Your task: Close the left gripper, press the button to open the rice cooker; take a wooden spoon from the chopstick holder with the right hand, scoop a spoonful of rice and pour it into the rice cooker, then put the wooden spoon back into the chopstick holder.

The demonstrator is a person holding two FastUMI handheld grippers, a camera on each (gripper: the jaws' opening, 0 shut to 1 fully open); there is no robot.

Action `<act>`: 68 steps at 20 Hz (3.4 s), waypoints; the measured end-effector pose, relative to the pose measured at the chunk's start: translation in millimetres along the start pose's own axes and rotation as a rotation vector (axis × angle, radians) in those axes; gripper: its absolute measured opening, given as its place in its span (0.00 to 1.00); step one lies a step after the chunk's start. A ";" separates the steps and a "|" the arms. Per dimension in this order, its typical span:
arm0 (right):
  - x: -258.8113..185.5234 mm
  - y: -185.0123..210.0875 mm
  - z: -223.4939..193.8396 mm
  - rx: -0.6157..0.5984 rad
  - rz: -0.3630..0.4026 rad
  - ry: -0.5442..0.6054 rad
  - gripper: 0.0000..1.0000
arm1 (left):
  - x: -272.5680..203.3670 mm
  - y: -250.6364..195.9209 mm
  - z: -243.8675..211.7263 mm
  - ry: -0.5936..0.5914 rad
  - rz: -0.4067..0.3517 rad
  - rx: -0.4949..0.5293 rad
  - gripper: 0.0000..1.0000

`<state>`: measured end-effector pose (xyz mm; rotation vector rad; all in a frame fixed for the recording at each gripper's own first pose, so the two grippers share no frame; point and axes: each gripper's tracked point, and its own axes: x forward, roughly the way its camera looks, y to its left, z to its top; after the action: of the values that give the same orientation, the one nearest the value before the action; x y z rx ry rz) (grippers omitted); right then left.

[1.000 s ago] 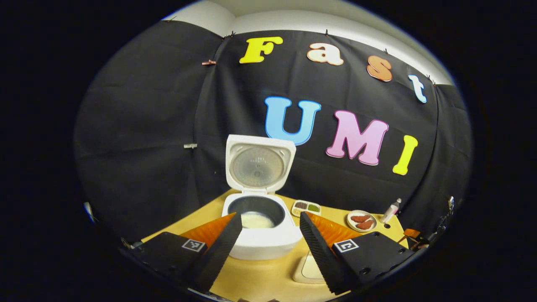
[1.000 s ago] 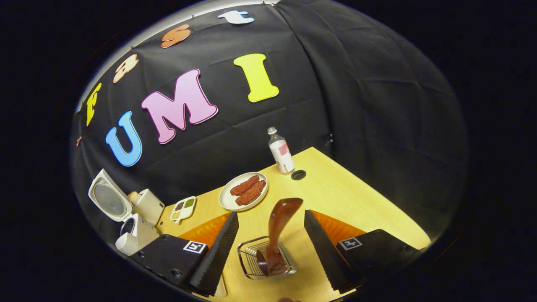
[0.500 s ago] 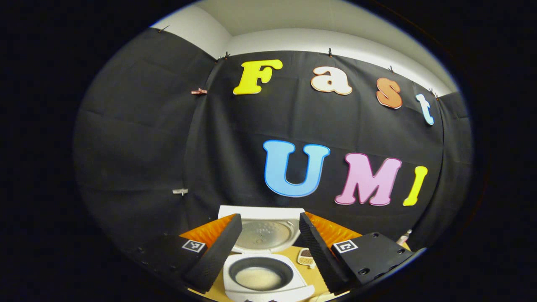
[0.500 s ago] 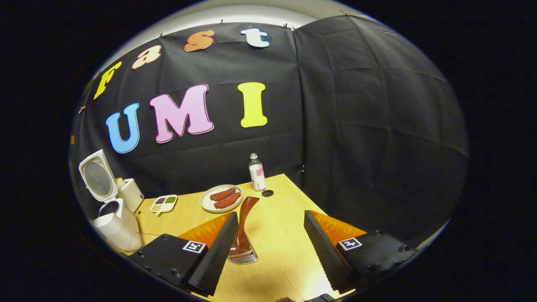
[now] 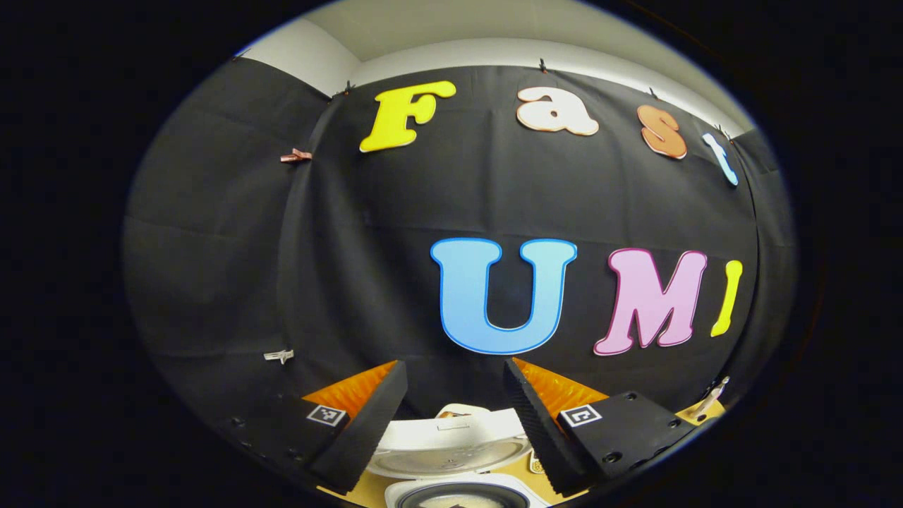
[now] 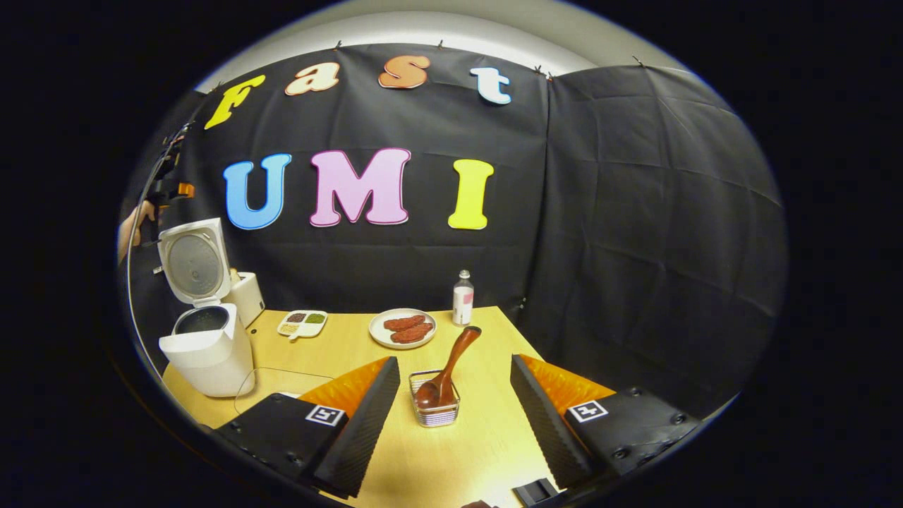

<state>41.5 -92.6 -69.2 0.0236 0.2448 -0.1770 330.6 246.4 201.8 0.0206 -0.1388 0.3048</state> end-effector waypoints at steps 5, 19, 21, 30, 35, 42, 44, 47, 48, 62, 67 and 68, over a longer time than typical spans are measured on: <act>-13.0 31.6 -8.5 0.022 0.045 0.022 1.00 | 37.3 -6.9 -43.1 0.116 0.017 -0.001 0.95; -7.7 77.7 -34.4 0.068 0.248 0.067 1.00 | -44.3 -27.5 -95.2 0.341 0.055 0.012 0.97; -7.5 80.9 -37.0 0.056 0.285 0.071 1.00 | -69.3 -34.3 -118.6 0.399 0.054 -0.037 0.96; 16.3 53.8 -49.0 -0.078 0.332 0.069 1.00 | -143.1 -47.8 -223.2 0.452 0.078 0.008 0.99; 30.5 40.8 -51.3 -0.055 0.326 0.076 1.00 | -158.3 -51.2 -274.5 0.533 0.100 -0.016 0.99; 39.7 16.1 -52.2 -0.092 0.325 0.048 1.00 | -160.9 -58.5 -290.8 0.470 0.111 0.058 0.96; 42.6 13.4 -46.8 -0.065 0.343 0.034 1.00 | -161.3 -58.8 -290.1 0.459 0.102 0.042 0.98; 47.2 10.6 -40.7 -0.048 0.365 0.018 1.00 | -179.9 -59.4 -283.7 0.469 0.103 0.049 0.97; 49.1 10.2 -38.7 -0.039 0.374 0.017 1.00 | -187.0 -61.2 -271.3 0.444 0.114 0.041 0.98; -6.2 -46.1 38.2 0.172 0.106 -0.105 0.98 | -394.8 -58.7 -111.0 0.087 -0.052 0.005 0.98; -70.2 -44.4 64.5 0.148 0.060 -0.177 0.98 | -443.4 -52.7 -113.9 0.105 -0.151 -0.060 0.98; -83.7 -44.1 67.6 0.144 0.057 -0.194 0.98 | -449.6 -49.0 -112.9 0.100 -0.157 -0.066 0.98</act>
<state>-30.1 -124.7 16.6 0.1551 0.0373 -0.1389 -64.3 70.4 27.4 -0.0491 -0.0478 0.1439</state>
